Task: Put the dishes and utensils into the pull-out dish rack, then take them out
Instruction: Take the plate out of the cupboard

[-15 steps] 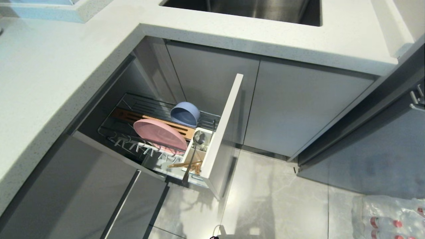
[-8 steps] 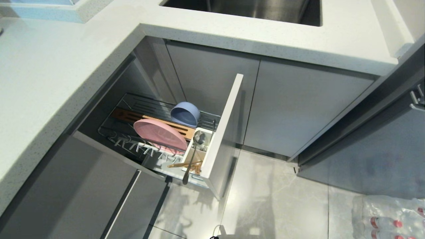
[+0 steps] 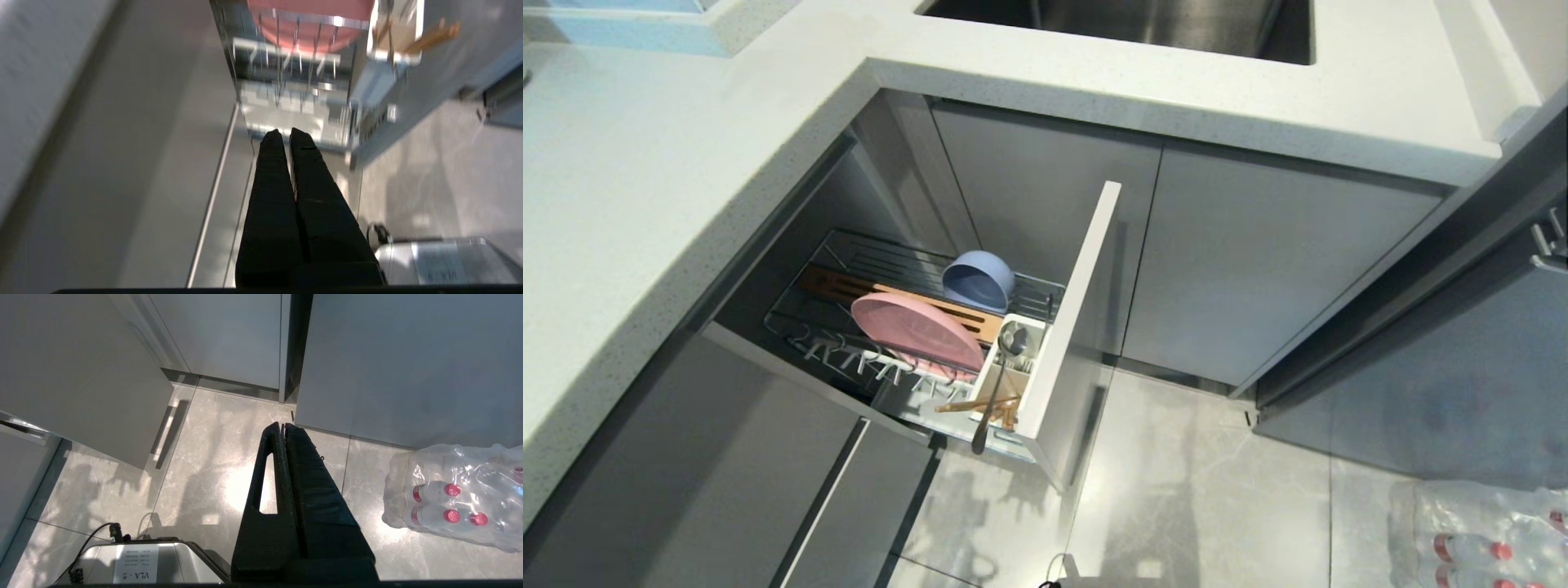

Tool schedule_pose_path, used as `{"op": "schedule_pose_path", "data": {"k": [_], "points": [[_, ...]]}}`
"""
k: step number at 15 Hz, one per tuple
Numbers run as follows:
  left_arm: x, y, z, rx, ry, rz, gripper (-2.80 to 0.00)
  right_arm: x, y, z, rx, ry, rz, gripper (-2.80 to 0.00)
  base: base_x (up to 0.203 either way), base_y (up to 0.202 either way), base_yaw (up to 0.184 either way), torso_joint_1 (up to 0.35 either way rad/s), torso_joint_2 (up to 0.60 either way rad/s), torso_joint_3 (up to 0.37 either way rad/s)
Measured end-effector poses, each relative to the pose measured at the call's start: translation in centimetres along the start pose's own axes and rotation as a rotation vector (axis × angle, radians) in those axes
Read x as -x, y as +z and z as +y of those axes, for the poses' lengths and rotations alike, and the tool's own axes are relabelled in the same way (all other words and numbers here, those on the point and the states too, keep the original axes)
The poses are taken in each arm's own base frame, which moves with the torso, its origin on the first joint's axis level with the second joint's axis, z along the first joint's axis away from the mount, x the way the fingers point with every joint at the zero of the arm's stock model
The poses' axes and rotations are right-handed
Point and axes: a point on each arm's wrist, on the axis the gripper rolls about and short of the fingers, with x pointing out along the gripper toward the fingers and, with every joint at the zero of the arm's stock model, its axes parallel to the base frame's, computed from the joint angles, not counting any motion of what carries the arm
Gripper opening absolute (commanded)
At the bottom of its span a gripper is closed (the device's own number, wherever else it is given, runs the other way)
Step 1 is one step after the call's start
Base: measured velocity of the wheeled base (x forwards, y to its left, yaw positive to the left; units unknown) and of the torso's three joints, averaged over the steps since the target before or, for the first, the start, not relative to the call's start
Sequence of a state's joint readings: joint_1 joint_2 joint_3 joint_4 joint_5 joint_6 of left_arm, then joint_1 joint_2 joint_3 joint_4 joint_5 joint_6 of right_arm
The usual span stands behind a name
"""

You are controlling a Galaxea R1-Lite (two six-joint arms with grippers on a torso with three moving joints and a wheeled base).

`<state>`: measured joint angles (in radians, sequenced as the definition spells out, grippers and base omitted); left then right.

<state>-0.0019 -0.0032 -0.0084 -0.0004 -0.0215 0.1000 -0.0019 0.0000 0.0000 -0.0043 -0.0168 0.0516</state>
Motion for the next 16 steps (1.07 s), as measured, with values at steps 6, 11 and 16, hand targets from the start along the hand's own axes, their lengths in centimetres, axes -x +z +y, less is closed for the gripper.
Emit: {"op": "schedule_pose_path", "data": {"k": [6,11,16], "points": [[-0.06,-0.28,-0.02,0.012,0.001,0.013,-2.8,0.0,0.0,0.0,0.0,0.0,0.0,-2.8,0.0,0.0,0.0,0.0,0.0,0.0],[-0.06,-0.26,-0.02,0.04,0.004,0.011,-2.8,0.0,0.0,0.0,0.0,0.0,0.0,-2.8,0.0,0.0,0.0,0.0,0.0,0.0],[-0.06,-0.25,-0.01,0.052,0.006,0.01,-2.8,0.0,0.0,0.0,0.0,0.0,0.0,-2.8,0.0,0.0,0.0,0.0,0.0,0.0]]}}
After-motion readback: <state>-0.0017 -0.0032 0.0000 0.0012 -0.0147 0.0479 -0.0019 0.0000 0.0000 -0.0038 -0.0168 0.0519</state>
